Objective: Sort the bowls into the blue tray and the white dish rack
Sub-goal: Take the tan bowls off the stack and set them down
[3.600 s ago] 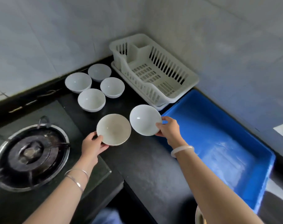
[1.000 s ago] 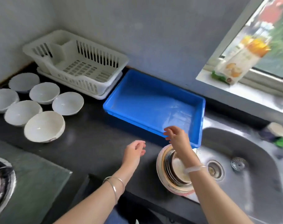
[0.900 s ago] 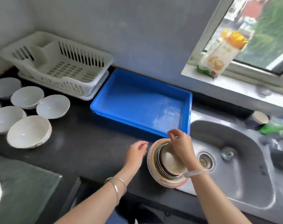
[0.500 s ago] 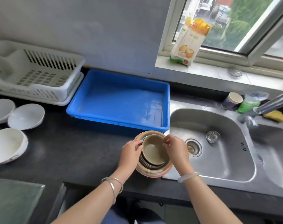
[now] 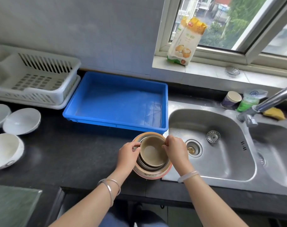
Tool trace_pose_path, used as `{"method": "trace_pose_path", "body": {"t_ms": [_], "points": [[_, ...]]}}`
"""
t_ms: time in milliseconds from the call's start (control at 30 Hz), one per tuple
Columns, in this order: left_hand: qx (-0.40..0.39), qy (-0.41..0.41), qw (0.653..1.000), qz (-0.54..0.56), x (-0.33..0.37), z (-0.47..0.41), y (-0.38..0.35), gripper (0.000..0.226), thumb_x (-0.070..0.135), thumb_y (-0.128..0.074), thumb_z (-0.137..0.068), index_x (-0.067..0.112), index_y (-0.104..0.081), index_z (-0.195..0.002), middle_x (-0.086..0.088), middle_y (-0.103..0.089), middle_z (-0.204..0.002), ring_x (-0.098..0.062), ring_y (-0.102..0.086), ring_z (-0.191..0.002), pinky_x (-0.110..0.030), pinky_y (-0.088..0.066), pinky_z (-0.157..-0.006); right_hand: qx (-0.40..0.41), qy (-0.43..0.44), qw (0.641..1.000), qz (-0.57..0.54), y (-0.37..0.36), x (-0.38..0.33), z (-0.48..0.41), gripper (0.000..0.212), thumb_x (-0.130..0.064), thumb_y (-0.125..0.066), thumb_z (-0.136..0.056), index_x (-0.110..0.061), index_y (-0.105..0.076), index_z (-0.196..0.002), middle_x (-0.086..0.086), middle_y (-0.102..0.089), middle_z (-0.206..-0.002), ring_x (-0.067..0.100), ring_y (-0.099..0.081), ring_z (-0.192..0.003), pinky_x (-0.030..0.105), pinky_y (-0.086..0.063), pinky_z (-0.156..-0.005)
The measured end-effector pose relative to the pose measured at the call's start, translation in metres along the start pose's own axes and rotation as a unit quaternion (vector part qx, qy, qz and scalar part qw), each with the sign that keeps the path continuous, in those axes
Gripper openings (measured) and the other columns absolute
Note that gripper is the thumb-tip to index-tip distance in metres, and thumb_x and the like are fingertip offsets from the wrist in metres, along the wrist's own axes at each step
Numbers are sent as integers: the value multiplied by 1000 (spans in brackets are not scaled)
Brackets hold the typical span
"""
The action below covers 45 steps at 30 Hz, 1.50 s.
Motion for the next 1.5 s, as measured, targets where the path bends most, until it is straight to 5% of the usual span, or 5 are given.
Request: {"method": "trace_pose_path", "body": {"t_ms": [333,833,1033,1233,1500], "points": [[-15,2,1000,-2,-2,-3,-2,24,28,-52,-93,17,-67,-109,-1,-66,-106,-9,-55,-90,-20,-40,-71,-20,-2,1000,-19,7,7,-2,11,-18,-54,-89,-9,-54,-96,13,-68,-94,35,-59,-89,31,-36,-62],[7,2,999,-39,14,-11,0,10,21,-64,-85,19,-59,-77,0,-52,-108,-14,-51,-96,-25,-40,-78,-13,-68,961,-269,29,36,9,15,-11,-63,-84,-25,-60,-82,4,-70,-77,15,-67,-55,31,-59,-53],[8,-2,1000,24,21,-15,13,10,23,-60,-88,18,-59,-79,8,-61,-79,-12,-59,-78,-18,-42,-58,-4,-67,940,-334,45,26,5,17,-11,-62,-84,-26,-65,-89,-5,-71,-69,6,-66,-49,27,-59,-54],[28,54,991,118,10,-26,44,13,17,-59,-85,14,-59,-73,-7,-67,-80,-26,-66,-81,-46,-57,-78,13,-50,915,-399,64,-3,-7,21,-7,-62,-83,-26,-67,-88,1,-70,-74,6,-67,-53,21,-55,-50],[118,118,974,153,-53,-31,124,12,20,-58,-86,16,-59,-75,-5,-67,-82,-24,-66,-82,-48,-57,-78,-58,-27,914,-402,25,-82,-30,17,-10,-62,-84,-21,-66,-96,1,-68,-74,10,-64,-52,25,-58,-54]]}}
Point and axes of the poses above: each hand's wrist, its own z-axis away from the middle knuckle, its own y-axis out of the back of the hand, x = y × z, the point moved 10 cm from there along -z, towards the middle knuckle
